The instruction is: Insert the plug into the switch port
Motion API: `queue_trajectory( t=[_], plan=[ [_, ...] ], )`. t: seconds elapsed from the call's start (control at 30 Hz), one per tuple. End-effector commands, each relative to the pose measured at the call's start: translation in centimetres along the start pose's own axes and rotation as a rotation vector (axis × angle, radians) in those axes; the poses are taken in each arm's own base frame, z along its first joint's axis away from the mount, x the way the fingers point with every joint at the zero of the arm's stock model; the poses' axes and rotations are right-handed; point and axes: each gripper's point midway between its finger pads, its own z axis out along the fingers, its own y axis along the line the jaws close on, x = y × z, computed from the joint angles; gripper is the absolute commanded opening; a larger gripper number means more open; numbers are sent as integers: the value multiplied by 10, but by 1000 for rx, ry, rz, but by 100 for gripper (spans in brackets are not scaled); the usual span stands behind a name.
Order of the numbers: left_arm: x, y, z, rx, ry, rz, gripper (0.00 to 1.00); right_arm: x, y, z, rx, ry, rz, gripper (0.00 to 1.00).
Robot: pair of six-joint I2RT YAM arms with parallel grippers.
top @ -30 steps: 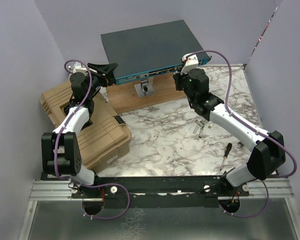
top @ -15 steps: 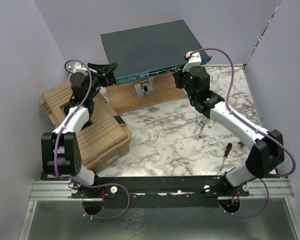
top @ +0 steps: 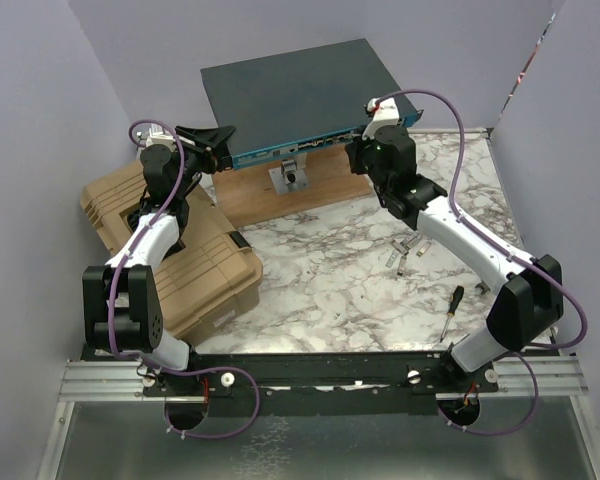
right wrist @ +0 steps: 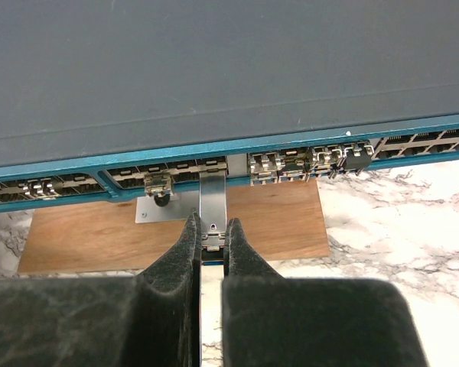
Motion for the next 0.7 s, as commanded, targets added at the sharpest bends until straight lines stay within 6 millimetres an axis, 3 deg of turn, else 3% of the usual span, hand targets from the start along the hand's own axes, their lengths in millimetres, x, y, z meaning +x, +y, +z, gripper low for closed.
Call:
queue_trajectory(
  t=[0.0, 0.13, 0.4, 0.67],
  plan=[
    [34, 24, 2, -75, 104, 30, 0, -36, 15, 21, -60, -120, 5, 1],
    [34, 24, 2, -78, 102, 35, 0, -40, 16, 19, -96, -100, -4, 1],
    [34, 24, 2, -82, 103, 40, 0, -49, -6, 8, -109, -66, 4, 1],
    [34, 24, 2, -82, 106, 41, 0, -45, -3, 13, -124, -84, 25, 1]
  ],
)
